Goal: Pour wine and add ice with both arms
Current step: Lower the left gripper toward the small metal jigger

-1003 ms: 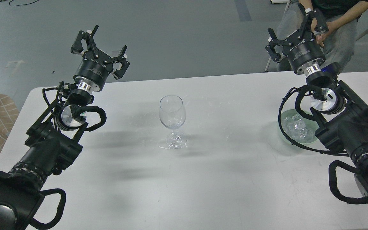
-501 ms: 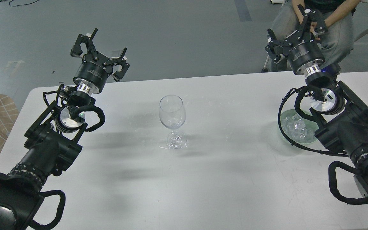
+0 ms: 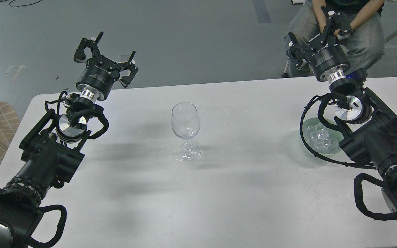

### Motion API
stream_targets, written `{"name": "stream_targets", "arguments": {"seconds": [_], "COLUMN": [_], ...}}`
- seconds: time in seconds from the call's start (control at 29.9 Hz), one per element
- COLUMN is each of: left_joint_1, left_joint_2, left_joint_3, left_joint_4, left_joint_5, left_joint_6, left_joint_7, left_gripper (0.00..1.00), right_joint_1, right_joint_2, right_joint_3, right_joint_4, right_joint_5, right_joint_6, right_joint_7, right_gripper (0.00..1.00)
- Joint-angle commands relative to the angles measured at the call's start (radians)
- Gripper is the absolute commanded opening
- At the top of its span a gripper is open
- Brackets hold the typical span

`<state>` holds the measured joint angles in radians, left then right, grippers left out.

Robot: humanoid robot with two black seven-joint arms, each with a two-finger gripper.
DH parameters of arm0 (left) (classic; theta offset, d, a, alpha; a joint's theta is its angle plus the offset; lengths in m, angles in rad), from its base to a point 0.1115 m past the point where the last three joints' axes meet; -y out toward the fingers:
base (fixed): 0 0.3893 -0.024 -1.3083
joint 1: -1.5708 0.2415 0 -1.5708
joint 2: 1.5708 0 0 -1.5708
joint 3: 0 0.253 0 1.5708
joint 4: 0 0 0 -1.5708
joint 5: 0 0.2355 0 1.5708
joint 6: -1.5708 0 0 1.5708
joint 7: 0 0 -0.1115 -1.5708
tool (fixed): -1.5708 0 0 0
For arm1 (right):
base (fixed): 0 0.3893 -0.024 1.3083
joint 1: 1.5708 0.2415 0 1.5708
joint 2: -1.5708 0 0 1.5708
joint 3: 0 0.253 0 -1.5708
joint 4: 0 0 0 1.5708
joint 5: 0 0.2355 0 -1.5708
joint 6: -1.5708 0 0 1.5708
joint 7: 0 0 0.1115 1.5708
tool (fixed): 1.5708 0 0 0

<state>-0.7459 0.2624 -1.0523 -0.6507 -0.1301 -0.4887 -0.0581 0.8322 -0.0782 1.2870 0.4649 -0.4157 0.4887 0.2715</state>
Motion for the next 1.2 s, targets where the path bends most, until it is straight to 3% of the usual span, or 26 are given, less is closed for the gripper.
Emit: {"name": "stream_targets", "arguments": {"seconds": [0.0,0.2,0.33,0.57,0.67,0.7,0.87,1.04,1.17], "left_joint_1": [0.083,0.278,0.381,0.689,0.842,0.843,1.098,1.191,1.252], "left_joint_2": [0.098,0.259,0.331,0.452,0.466,0.466,0.454,0.440,0.420], "left_joint_3": [0.001,-0.008,-0.058,-0.222,-0.302,-0.302,-0.440,-0.465,-0.462], "left_joint_4": [-0.143,-0.413,-0.501,-0.667,-0.733,-0.733,-0.848,-0.868,-0.900], "left_joint_5": [-0.060,-0.158,-0.236,-0.368,-0.420,-0.421,-0.447,-0.467,-0.462], "left_joint_6": [0.000,0.000,0.032,0.036,0.038,0.038,0.036,0.038,0.093], "left_joint_7": [0.038,0.053,0.064,0.104,0.133,0.133,0.142,0.141,0.135], "left_gripper": [0.98,0.99,0.99,0.99,0.99,0.99,0.99,0.99,0.99], "right_joint_1": [0.004,0.004,0.004,0.002,0.002,0.002,0.002,0.004,0.004], "right_joint_2": [0.000,0.000,0.002,0.005,0.005,0.005,0.008,0.009,0.012], "right_joint_3": [0.000,0.000,0.000,0.000,-0.002,-0.002,-0.002,-0.002,-0.002], "right_joint_4": [0.000,0.001,0.001,0.000,-0.002,-0.002,-0.003,-0.012,-0.012], "right_joint_5": [0.000,0.000,0.000,0.000,0.000,0.000,0.000,0.000,0.000], "right_joint_6": [0.000,0.000,0.000,0.000,0.000,0.000,0.000,0.000,0.000], "right_joint_7": [0.000,0.000,-0.002,-0.011,-0.015,-0.015,-0.015,-0.015,-0.015], "right_gripper": [1.00,1.00,1.00,1.00,1.00,1.00,1.00,1.00,1.00]}}
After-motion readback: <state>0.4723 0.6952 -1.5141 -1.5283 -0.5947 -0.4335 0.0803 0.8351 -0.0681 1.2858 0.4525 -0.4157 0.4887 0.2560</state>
